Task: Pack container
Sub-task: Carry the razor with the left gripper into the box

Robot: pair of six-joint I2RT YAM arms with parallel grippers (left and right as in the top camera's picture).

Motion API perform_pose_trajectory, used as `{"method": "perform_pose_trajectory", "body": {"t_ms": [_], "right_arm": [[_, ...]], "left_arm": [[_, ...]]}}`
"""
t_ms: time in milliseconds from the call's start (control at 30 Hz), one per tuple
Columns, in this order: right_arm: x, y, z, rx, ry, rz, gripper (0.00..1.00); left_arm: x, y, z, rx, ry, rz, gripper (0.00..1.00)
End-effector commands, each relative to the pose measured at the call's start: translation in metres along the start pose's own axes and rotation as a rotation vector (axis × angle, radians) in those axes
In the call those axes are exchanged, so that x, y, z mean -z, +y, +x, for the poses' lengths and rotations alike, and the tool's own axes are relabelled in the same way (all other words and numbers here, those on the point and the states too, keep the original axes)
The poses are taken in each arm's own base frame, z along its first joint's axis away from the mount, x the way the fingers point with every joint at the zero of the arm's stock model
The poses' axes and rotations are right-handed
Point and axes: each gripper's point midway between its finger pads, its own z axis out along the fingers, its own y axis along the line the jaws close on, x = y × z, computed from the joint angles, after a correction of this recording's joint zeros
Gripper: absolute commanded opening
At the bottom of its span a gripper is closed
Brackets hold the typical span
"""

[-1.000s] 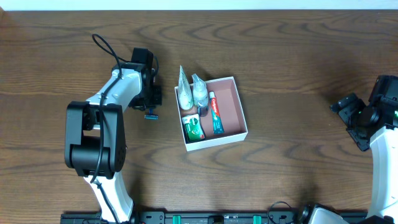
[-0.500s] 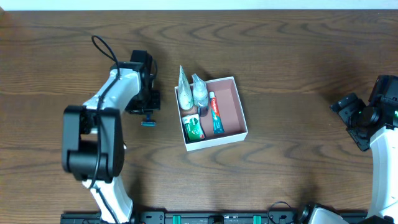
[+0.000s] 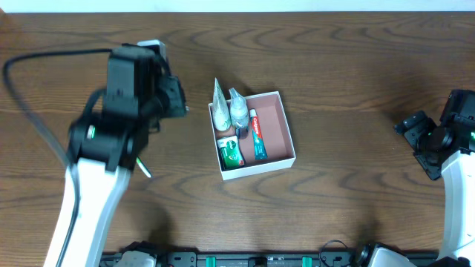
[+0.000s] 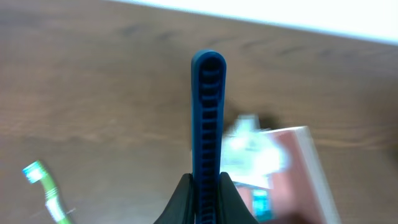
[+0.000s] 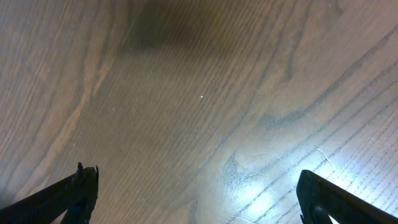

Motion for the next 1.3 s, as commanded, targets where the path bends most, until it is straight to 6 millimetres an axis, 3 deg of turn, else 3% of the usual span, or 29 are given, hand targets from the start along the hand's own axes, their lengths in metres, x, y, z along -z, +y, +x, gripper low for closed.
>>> {"method": "perform_pose_trajectory", "body": {"t_ms": [0, 100, 233, 433, 533, 767, 1267], "right_arm": [[0.002, -0.001, -0.004, 0.008, -0.01, 0.003, 0.99], [0.002, -0.001, -0.004, 0.008, -0.01, 0.003, 0.99], [0.002, -0.001, -0.004, 0.008, -0.01, 0.003, 0.99], [0.002, -0.001, -0.004, 0.008, -0.01, 0.003, 0.99], [0.002, -0.001, -0.004, 0.008, -0.01, 0.003, 0.99], [0.002, -0.001, -0.004, 0.008, -0.01, 0.003, 0.99], [0.002, -0.001, -0.004, 0.008, -0.01, 0.003, 0.99]], "left_arm": [[0.024, -0.027, -0.004, 0.057, -0.072, 0.051, 0.06], [0.032, -0.054, -0.001, 0.038, -0.107, 0.086, 0.06], [0.021, -0.092, 0.01, -0.005, -0.112, 0.103, 0.06], [-0.031, -0.149, 0.043, -0.074, -0.069, 0.087, 0.06], [-0.059, -0.164, 0.061, -0.076, -0.029, 0.076, 0.06], [-0.112, -0.165, 0.101, -0.081, 0.076, -0.012, 0.06], [-0.165, -0.153, 0.149, -0.021, 0.182, -0.127, 0.06]]}}
